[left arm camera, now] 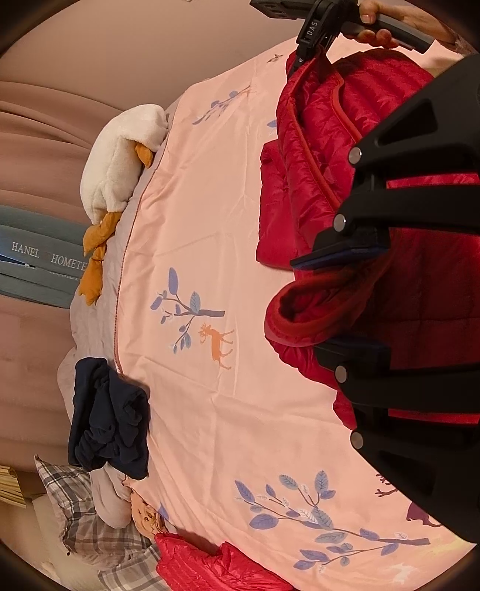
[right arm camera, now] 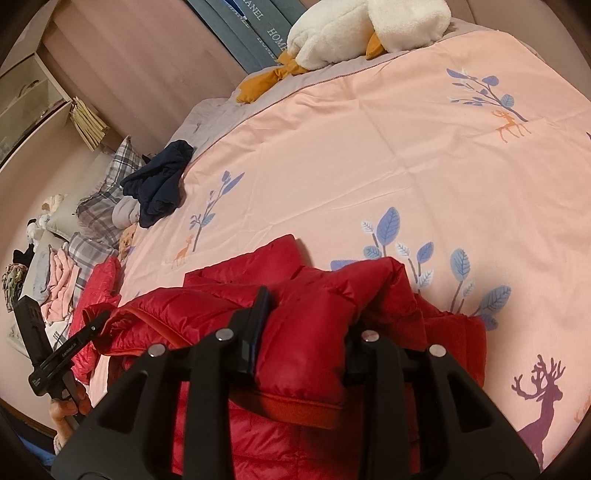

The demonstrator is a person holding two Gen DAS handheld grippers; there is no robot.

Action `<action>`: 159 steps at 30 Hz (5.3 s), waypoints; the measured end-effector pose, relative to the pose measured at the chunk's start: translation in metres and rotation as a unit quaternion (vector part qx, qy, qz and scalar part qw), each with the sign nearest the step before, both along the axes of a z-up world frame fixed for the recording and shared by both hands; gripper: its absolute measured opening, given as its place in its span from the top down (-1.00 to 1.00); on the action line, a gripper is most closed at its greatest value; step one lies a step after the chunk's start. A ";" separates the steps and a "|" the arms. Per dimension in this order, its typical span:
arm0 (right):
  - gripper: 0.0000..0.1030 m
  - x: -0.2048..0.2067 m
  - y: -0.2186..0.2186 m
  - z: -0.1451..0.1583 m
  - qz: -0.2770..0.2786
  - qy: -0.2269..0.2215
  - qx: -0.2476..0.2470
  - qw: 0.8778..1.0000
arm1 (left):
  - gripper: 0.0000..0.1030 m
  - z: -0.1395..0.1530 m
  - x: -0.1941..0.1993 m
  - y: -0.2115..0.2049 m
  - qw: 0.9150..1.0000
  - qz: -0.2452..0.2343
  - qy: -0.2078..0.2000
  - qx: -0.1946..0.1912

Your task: Fold large clothes

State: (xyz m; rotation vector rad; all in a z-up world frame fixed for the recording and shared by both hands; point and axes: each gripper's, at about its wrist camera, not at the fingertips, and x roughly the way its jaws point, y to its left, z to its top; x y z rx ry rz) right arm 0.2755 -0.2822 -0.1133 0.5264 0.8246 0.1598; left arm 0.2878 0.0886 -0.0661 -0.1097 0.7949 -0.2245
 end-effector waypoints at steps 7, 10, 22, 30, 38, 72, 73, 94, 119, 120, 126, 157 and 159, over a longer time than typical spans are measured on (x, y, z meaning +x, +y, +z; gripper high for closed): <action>0.35 0.006 0.001 -0.005 -0.003 0.008 -0.003 1.000 | 0.35 -0.005 0.006 -0.004 1.000 0.002 0.005 0.012; 0.33 0.008 0.000 -0.007 -0.005 0.014 0.000 1.000 | 0.34 -0.009 0.009 -0.006 1.000 0.003 0.007 0.017; 0.22 0.015 0.002 -0.010 -0.009 0.023 -0.003 1.000 | 0.32 -0.019 0.016 -0.010 0.999 0.005 0.011 0.031; 0.17 0.019 0.002 -0.012 -0.013 0.027 -0.002 1.000 | 0.22 -0.023 0.019 -0.010 0.999 0.009 0.012 0.039; 0.07 0.023 0.002 -0.014 -0.017 0.033 0.002 0.999 | 0.09 -0.027 0.021 -0.011 0.999 0.014 0.012 0.044; -0.38 0.036 0.002 -0.012 -0.033 0.041 0.032 0.998 | -0.42 -0.033 0.031 -0.006 0.998 0.032 0.012 0.060; -0.39 0.036 0.001 -0.011 -0.034 0.039 0.035 0.998 | -0.47 -0.033 0.031 -0.006 0.997 0.033 0.011 0.061; -0.61 0.033 -0.007 0.002 -0.054 0.022 0.036 0.998 | -0.79 -0.026 0.030 0.002 0.996 0.056 -0.010 0.064; -0.82 0.012 -0.011 0.037 -0.109 -0.047 -0.082 0.990 | -0.90 0.003 0.009 0.033 0.990 0.111 -0.075 0.043; -0.82 0.010 -0.010 0.039 -0.111 -0.053 -0.088 0.988 | -0.90 0.004 0.007 0.035 0.990 0.113 -0.077 0.040; -0.82 -0.023 0.012 0.062 -0.072 -0.128 -0.151 0.978 | -0.90 0.016 -0.019 0.045 0.987 0.109 -0.112 0.022; -0.87 0.010 0.070 -0.014 0.030 -0.020 -0.204 0.978 | -0.90 -0.046 0.005 -0.016 0.998 0.001 -0.003 0.056; -0.87 -0.007 0.069 -0.004 0.032 -0.037 -0.196 0.979 | -0.90 -0.039 -0.007 -0.014 0.999 -0.004 -0.011 0.049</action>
